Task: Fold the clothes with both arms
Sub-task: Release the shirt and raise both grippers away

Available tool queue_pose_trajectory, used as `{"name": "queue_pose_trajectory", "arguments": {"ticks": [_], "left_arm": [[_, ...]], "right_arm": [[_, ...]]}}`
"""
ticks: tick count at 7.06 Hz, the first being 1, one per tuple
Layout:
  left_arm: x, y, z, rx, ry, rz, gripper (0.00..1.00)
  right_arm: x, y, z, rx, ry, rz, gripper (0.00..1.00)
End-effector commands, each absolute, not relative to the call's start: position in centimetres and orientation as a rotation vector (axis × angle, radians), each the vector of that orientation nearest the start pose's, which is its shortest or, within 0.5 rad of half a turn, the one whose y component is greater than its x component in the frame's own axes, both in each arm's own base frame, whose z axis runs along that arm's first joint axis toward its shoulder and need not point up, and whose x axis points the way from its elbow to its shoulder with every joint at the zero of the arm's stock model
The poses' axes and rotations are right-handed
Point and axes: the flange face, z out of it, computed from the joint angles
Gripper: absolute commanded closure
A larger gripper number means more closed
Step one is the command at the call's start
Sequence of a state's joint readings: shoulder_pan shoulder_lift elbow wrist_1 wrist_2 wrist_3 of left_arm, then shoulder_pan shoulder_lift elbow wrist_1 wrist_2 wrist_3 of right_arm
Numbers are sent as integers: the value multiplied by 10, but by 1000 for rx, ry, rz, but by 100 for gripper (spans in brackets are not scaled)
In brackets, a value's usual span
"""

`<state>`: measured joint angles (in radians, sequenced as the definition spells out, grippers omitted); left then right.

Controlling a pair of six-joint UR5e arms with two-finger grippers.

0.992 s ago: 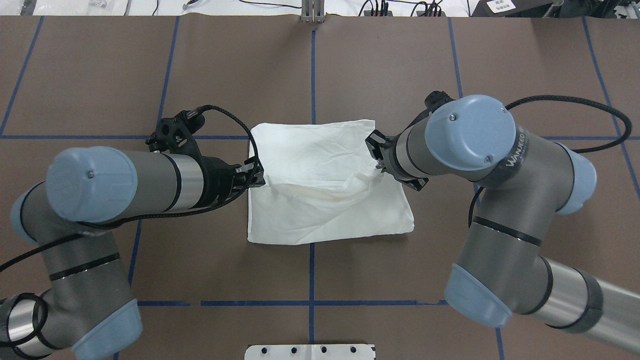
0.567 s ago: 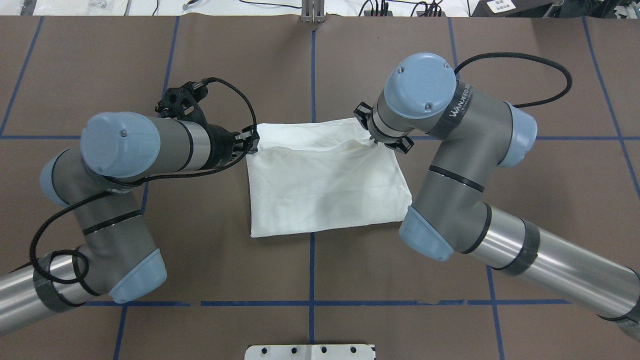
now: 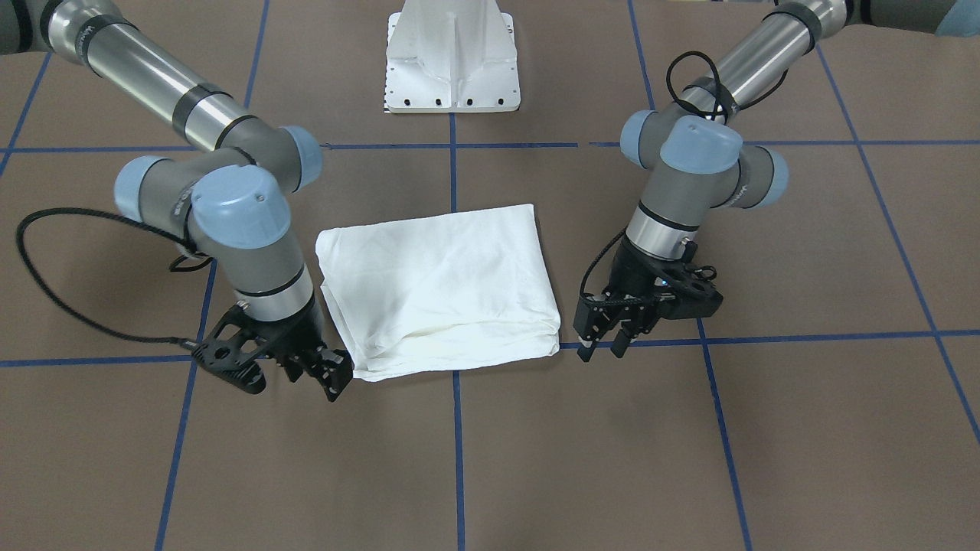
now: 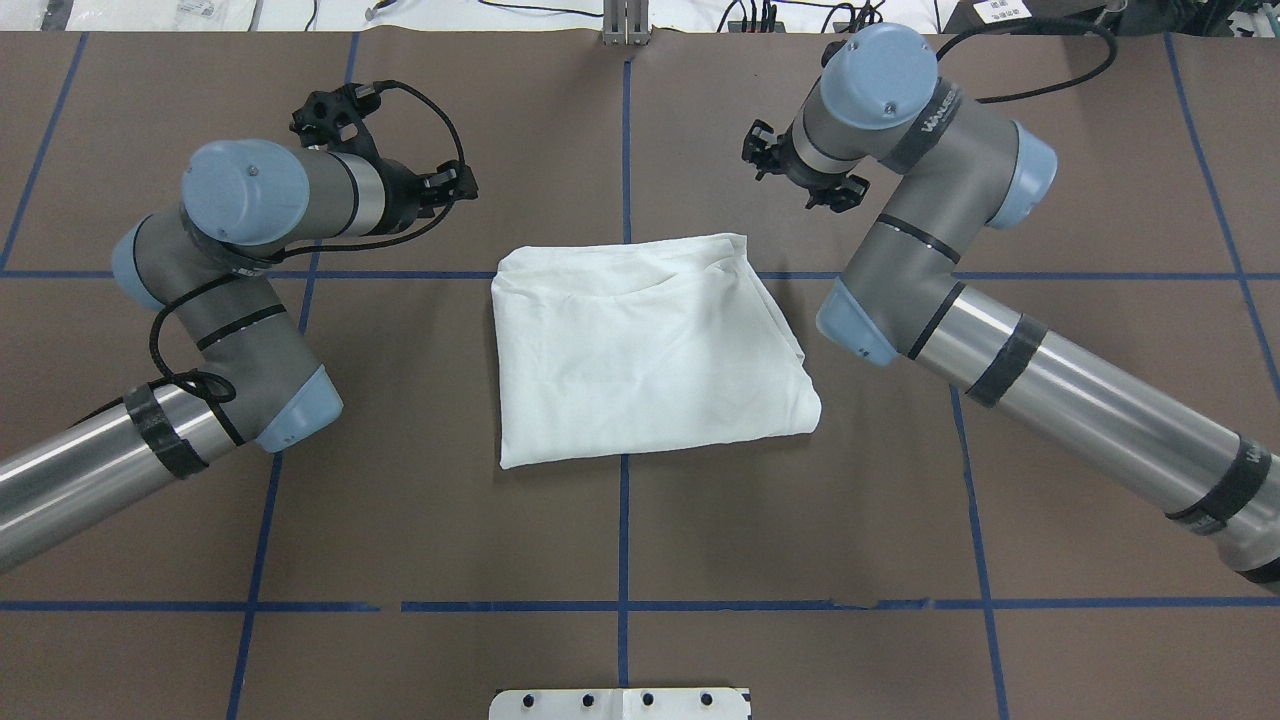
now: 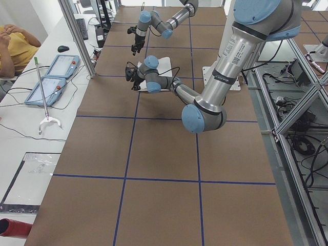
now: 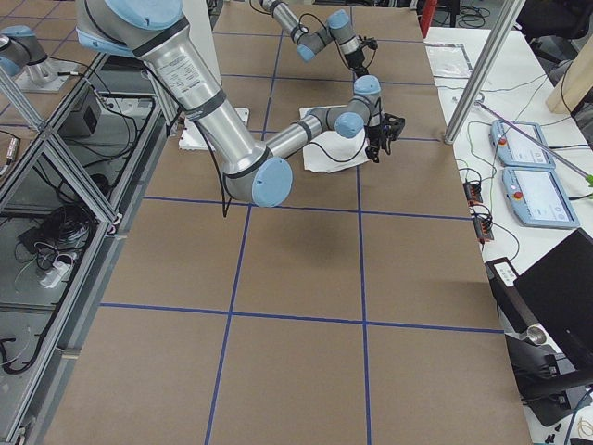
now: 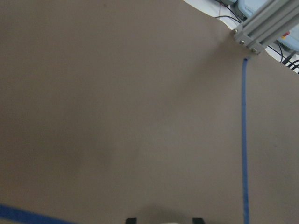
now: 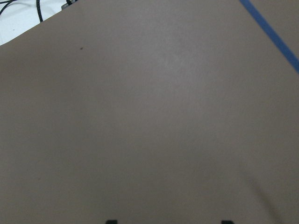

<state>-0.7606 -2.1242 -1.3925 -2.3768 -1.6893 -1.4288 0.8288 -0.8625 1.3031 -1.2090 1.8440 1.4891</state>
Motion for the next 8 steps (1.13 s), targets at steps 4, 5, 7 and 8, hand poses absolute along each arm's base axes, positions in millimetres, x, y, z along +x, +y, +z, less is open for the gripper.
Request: {"name": "queue_pose_trajectory", "arguments": {"ticks": [4, 5, 7, 8], "left_arm": [[211, -631, 423, 498, 1028, -37, 35], [148, -632, 455, 543, 975, 61, 35], [47, -646, 485, 521, 782, 175, 34], [8, -645, 500, 482, 723, 233, 30]], "right_arm": [[-163, -688, 480, 95, -847, 247, 0], [-82, -676, 529, 122, -842, 145, 0], [33, -631, 592, 92, -772, 18, 0], [55, -593, 621, 78, -766, 10, 0]]}}
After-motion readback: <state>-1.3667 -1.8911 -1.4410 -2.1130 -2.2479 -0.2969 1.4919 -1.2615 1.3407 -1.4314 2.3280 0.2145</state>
